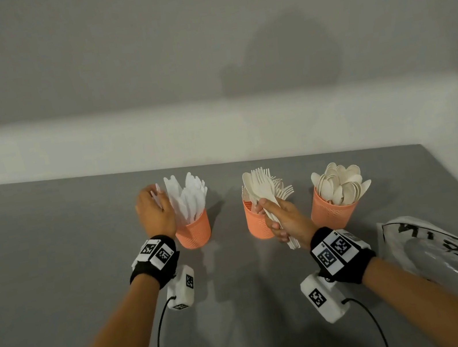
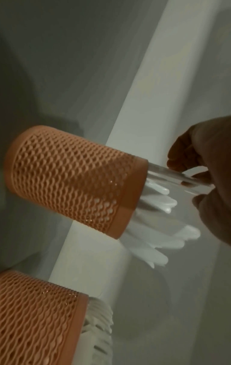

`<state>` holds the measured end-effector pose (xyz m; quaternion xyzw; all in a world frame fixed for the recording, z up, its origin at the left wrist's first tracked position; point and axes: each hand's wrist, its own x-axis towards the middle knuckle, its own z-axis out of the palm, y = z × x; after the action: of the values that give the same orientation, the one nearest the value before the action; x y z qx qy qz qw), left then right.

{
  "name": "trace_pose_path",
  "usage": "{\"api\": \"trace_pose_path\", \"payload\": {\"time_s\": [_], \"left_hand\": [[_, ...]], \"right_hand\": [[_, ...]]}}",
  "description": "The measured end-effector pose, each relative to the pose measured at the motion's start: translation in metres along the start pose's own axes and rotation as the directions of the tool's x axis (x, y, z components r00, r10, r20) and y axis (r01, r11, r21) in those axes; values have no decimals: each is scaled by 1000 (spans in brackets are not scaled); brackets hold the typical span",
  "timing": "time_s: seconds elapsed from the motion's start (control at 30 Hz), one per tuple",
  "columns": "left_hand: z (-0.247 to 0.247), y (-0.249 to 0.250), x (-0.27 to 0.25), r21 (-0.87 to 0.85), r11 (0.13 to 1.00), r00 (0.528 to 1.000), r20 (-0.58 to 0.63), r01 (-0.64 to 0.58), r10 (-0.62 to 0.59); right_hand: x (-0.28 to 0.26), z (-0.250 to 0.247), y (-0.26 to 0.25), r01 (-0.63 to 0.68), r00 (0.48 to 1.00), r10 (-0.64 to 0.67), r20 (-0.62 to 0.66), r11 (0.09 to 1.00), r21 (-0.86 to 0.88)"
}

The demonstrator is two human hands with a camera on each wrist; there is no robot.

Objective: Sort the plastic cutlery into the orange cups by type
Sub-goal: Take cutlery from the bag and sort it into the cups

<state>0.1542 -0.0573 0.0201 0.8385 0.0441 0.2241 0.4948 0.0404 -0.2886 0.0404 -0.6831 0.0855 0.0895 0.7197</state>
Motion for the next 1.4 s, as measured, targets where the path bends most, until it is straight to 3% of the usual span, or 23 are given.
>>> {"api": "trace_pose_path", "payload": {"time_s": [0.17,0.37,0.5,0.6,0.67,0.73,0.9,1.0,1.1,1.4], "left_hand": [[-4,9,3,42,987,984,96,-153,148],[-4,10,-7,259,936,938,310,-239,154],[-6,30,-9,305,914,953,223,-268,205],[-4,62,-23,41,954,948,127,-298,291],[1,83,-40,-123,961,955,133,-249,265],[7,100,-58,-187,966,952,218,-176,216],[25,110,-82,-147,976,911,357,-163,206],[31,112,-85,-133,986,918,370,-97,140],[35,113,-88,-224,975,912,399,-1,93],[43,118,-113,-424,861,916,385,281,-110]], "right_hand": [[-2,8,-1,14,1000,-14,2,999,-35],[-1,14,2,15,1000,-16,-21,1000,-11],[-3,15,-2,-11,999,13,-30,998,60],[-5,17,-5,-32,997,40,-67,993,114],[-5,19,-4,-8,993,16,-117,998,68],[-6,20,-1,40,988,-38,-152,999,10],[-8,17,9,175,969,-183,-165,983,-62],[-6,14,19,220,952,-233,-200,972,-84],[-9,11,22,217,944,-244,-222,966,-139],[-15,11,24,234,910,-304,-280,937,-258]]}}
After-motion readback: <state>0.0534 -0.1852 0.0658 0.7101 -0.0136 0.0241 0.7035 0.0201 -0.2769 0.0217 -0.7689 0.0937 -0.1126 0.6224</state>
